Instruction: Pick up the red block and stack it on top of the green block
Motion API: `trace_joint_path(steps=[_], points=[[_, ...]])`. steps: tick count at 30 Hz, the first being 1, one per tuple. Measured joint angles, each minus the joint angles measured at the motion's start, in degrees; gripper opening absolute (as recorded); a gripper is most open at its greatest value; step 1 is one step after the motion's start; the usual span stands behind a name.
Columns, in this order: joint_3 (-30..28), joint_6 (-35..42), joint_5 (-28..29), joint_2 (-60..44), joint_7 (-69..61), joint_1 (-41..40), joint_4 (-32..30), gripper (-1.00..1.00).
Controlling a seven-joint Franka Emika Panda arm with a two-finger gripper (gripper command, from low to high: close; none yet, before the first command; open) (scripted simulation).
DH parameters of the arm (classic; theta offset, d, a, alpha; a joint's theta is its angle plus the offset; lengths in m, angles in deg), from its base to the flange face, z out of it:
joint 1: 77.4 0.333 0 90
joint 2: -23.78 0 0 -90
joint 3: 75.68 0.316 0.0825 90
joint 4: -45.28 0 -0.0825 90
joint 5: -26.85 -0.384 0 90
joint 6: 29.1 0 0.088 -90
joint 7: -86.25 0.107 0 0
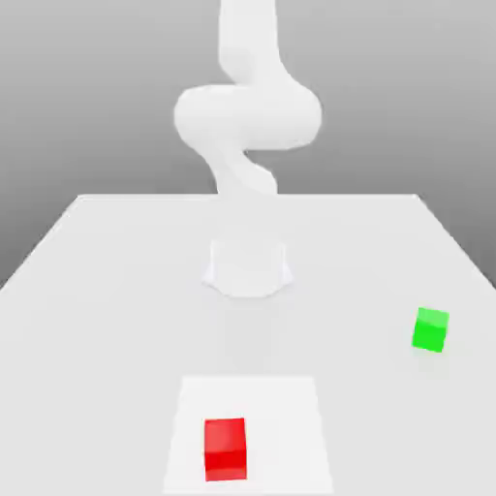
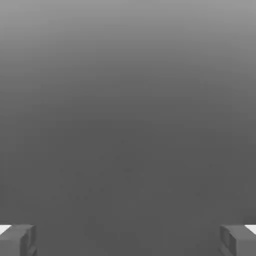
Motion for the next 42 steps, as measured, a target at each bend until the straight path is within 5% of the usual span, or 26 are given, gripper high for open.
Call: trace_joint_path(steps=[28, 29, 36, 42], points=[[-2.4, -28.1, -2.7, -58.5, -9.1, -0.3, -11.1, 0.0], [-2.1, -29.6, -3.0, -60.3, -9.3, -0.5, -10.9, -1.0], [-2.0, -29.9, -2.9, -60.6, -9.3, -0.6, -10.8, -1.0], [-1.6, -21.6, -1.3, -50.3, -9.6, 0.6, -12.9, -1.0]])
